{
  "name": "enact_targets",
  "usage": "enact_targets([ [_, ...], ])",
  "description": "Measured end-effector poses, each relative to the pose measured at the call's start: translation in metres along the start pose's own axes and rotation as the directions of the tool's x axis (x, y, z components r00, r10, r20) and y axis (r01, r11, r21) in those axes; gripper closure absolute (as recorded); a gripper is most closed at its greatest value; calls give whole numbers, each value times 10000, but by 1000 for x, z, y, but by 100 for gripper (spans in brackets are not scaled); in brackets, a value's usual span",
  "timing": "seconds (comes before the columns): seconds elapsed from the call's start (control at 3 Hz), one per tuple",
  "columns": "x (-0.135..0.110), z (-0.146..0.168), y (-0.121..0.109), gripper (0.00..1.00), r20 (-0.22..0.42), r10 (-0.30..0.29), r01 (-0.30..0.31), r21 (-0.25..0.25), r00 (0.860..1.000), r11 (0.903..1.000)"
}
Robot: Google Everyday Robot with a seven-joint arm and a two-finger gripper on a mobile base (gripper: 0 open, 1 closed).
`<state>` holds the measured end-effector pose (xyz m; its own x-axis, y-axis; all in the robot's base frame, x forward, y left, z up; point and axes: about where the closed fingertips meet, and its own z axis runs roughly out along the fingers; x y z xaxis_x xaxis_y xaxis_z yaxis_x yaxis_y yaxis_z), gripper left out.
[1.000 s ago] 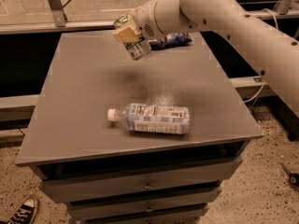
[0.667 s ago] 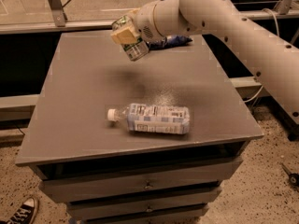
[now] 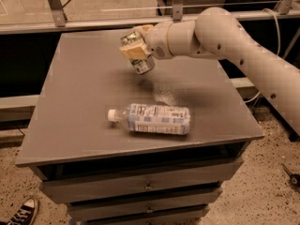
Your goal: Place 7up can upright
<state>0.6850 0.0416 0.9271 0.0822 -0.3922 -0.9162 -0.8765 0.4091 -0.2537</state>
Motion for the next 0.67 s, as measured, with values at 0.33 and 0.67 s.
enact_targets([
  [0.33,18,-16,10,97,993,22,-18,-37,9951,10000],
  [0.67,25,-31,14,74,1745,-273,272,29,9843,9996],
])
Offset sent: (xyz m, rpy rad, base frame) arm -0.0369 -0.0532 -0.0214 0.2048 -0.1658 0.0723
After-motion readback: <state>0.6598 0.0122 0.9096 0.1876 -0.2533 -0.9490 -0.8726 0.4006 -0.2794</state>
